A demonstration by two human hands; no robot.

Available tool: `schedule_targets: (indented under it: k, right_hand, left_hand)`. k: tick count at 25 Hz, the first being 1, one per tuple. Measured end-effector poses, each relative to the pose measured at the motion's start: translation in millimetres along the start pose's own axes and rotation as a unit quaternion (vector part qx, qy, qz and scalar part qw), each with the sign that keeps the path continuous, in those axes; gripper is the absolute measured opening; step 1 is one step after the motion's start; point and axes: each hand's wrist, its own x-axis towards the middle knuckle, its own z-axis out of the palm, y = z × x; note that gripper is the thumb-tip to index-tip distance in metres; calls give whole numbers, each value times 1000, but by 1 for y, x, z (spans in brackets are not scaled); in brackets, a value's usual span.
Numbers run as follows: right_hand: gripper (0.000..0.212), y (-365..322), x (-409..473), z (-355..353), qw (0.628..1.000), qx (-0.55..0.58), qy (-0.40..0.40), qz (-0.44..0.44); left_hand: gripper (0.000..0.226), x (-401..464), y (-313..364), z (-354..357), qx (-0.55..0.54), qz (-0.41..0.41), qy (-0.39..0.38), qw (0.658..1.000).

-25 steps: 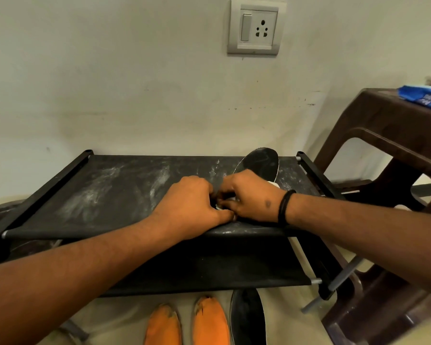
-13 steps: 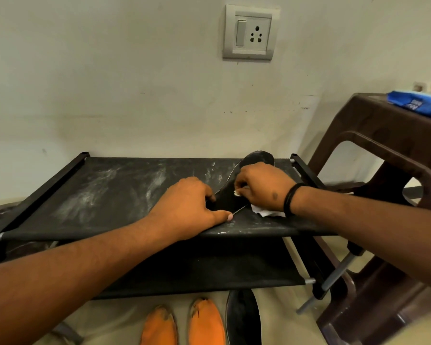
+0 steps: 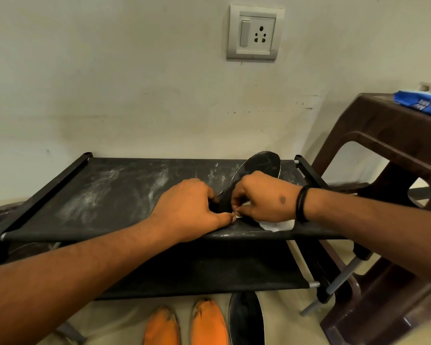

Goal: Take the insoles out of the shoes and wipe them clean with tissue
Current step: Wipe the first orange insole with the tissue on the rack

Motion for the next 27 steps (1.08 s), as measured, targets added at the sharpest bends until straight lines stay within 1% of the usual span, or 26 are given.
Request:
schedule_targets:
  k: [1, 3, 5, 7, 9, 12, 14, 17, 19, 20, 23, 25, 27]
  right_hand:
    - [11, -1, -3, -2, 1000, 25, -7, -3]
    - [10, 1, -6, -8, 998, 61, 4, 4]
    - [9, -1, -8, -10, 998, 67, 20, -5]
    - [10, -9, -8, -7, 998, 59, 7, -32]
    - [11, -16, -6, 1, 998, 16, 5, -55]
    - [14, -21, 9, 12, 997, -53, 48, -30]
    - [17, -24, 23, 16, 997, -51, 64, -14]
    - [19, -26, 36, 15, 998, -29, 60, -4]
    - [18, -23, 31, 13, 999, -6, 52, -15]
    - [16, -21, 24, 11, 999, 2, 43, -24]
    - [11, -8, 2, 5, 1000, 6, 1, -22]
    - [11, 2, -1, 2, 1000, 10, 13, 18]
    - [14, 4, 9, 3, 997, 5, 49, 51]
  left_hand:
    - [52, 0, -1, 1, 1, 3, -1, 1000]
    - [55, 4, -5, 0, -22, 18, -26, 999]
    - [53, 9, -12, -5, -64, 29, -72, 995]
    - [51, 13, -19, -10, -105, 39, -107, 988]
    - [46, 14, -23, -8, -141, 45, -100, 984]
    - [36, 12, -24, -2, -176, 35, -67, 981]
    - [36, 11, -24, -1, -171, 26, -60, 983]
    - [41, 10, -25, -3, -171, 10, -60, 983]
    - [45, 8, -23, -3, -156, 18, -57, 986]
    - [49, 7, -22, -3, -151, 22, -53, 987]
    - [75, 8, -23, -1, -140, 21, -57, 988]
    - [79, 11, -23, -1, -138, 21, -59, 988]
    - [77, 11, -23, -1, -142, 19, -62, 988]
